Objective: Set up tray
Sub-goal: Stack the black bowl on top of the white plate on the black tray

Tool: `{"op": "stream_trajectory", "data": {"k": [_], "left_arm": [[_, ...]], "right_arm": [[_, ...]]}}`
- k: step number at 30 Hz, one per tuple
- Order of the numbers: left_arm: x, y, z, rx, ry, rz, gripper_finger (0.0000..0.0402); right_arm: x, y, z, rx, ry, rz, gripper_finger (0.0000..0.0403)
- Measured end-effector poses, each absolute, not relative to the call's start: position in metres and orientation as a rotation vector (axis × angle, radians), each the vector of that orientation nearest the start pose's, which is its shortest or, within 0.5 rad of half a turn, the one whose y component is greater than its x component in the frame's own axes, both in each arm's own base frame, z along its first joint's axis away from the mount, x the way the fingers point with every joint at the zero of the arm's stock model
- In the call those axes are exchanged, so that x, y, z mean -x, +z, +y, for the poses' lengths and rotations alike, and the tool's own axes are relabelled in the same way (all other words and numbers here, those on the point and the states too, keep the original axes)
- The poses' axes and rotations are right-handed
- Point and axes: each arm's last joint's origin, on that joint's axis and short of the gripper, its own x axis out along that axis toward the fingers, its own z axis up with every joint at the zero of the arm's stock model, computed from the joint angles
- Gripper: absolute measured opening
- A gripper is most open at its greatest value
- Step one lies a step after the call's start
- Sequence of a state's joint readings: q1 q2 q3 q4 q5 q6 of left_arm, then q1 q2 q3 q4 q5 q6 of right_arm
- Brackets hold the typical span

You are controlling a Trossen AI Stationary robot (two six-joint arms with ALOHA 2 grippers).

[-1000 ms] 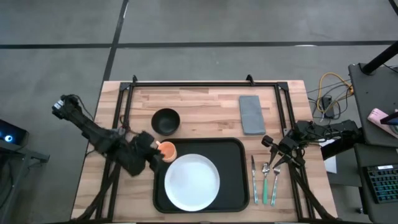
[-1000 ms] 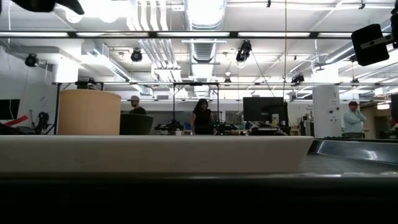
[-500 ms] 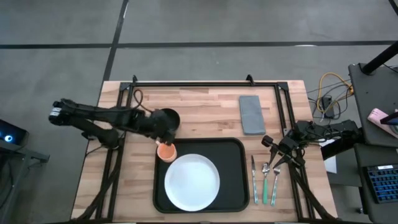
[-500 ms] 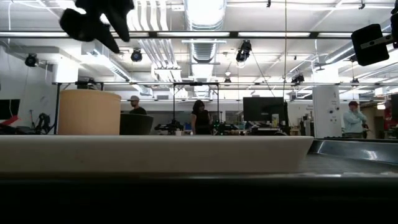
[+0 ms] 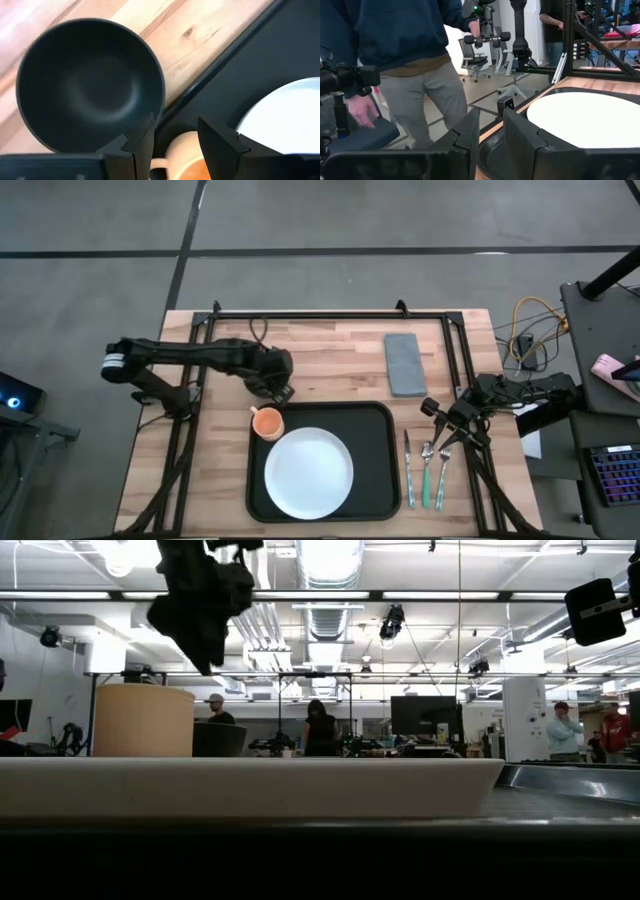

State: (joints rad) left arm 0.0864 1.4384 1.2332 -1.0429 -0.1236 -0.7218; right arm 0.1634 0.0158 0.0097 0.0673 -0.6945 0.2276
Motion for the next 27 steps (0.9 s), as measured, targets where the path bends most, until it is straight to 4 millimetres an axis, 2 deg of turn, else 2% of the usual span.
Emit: {"op": "stream_trajectory", "data": {"k": [6, 10, 13, 20, 24, 27], "left_arm": [[-0.278, 0.275, 0.037, 0.533, 0.570, 1.186, 0.0132], [-0.278, 0.276, 0.045, 0.527, 0.531, 1.192, 0.0136], [-0.277, 0.276, 0.053, 0.559, 0.504, 1.199, 0.0160], [-0.273, 0.273, 0.066, 0.592, 0.517, 1.202, 0.0250], [-0.274, 0.270, 0.066, 0.591, 0.517, 1.201, 0.0268], [-0.277, 0.258, 0.067, 0.591, 0.524, 1.235, 0.0269]], "right_arm": [[-0.087, 0.172, 0.033, -0.197, 0.860, 0.037, 0.0081], [-0.087, 0.172, 0.033, -0.197, 0.860, 0.038, 0.0075], [-0.087, 0.172, 0.033, -0.197, 0.860, 0.037, 0.0071], [-0.087, 0.172, 0.033, -0.197, 0.860, 0.037, 0.0070], [-0.087, 0.172, 0.033, -0.197, 0.860, 0.037, 0.0076], [-0.087, 0.172, 0.033, -0.197, 0.860, 0.037, 0.0079]]}}
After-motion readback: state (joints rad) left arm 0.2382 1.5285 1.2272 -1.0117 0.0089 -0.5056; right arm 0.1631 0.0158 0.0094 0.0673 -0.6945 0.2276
